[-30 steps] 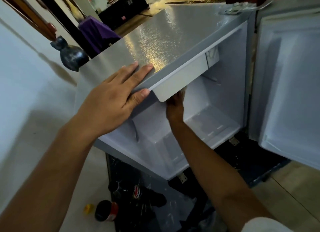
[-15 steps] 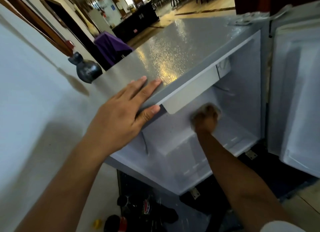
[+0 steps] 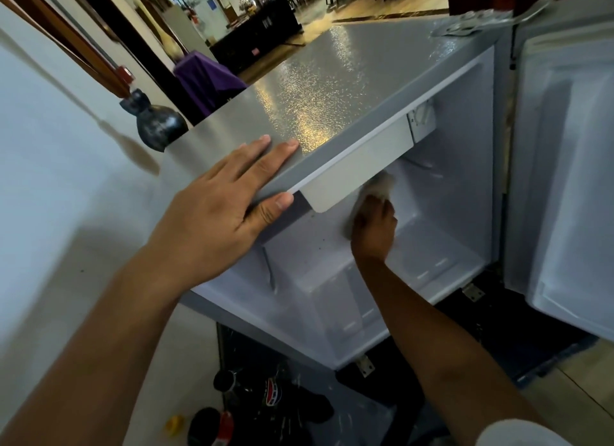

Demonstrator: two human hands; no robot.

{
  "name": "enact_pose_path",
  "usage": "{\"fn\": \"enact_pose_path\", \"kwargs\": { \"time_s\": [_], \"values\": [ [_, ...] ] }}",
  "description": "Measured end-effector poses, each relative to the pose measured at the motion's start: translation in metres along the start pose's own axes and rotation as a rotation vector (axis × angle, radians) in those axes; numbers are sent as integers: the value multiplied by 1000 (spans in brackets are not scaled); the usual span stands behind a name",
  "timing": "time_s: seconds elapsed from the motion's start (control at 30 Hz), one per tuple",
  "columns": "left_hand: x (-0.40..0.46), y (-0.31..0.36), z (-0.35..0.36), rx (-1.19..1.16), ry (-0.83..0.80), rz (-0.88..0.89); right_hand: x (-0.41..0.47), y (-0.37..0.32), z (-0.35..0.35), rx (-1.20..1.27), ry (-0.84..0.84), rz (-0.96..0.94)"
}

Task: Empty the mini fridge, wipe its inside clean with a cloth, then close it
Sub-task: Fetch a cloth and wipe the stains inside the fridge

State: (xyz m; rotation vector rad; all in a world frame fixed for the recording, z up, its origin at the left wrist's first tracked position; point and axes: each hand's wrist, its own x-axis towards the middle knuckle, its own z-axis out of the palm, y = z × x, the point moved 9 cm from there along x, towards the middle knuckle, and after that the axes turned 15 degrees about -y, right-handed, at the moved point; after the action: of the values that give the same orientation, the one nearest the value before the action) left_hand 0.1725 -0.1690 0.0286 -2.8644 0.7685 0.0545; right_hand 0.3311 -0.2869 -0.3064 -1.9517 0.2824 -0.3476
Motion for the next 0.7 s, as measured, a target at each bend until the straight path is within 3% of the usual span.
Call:
{"fn": "enact_pose_path", "kwargs": {
  "time_s": [0.1, 0.17, 0.3, 0.37, 0.6, 0.7],
  "values": [
    [2, -2, 5, -54, -81, 8, 10, 53, -6, -33, -41, 199],
    [2, -2, 5, -60, -75, 5, 18, 72, -24, -98, 34, 256],
    [0, -1, 3, -39, -41, -2, 24, 83, -34, -436, 130, 262],
    [0, -1, 3, -32, -35, -4, 19, 89, -8, -529, 37, 171],
    [0, -1, 4, -6, -49, -2, 11, 87, 5, -543, -149, 203],
    [0, -1, 3, -5, -59, 2, -1, 74, 16, -323, -238, 232]
  ]
}}
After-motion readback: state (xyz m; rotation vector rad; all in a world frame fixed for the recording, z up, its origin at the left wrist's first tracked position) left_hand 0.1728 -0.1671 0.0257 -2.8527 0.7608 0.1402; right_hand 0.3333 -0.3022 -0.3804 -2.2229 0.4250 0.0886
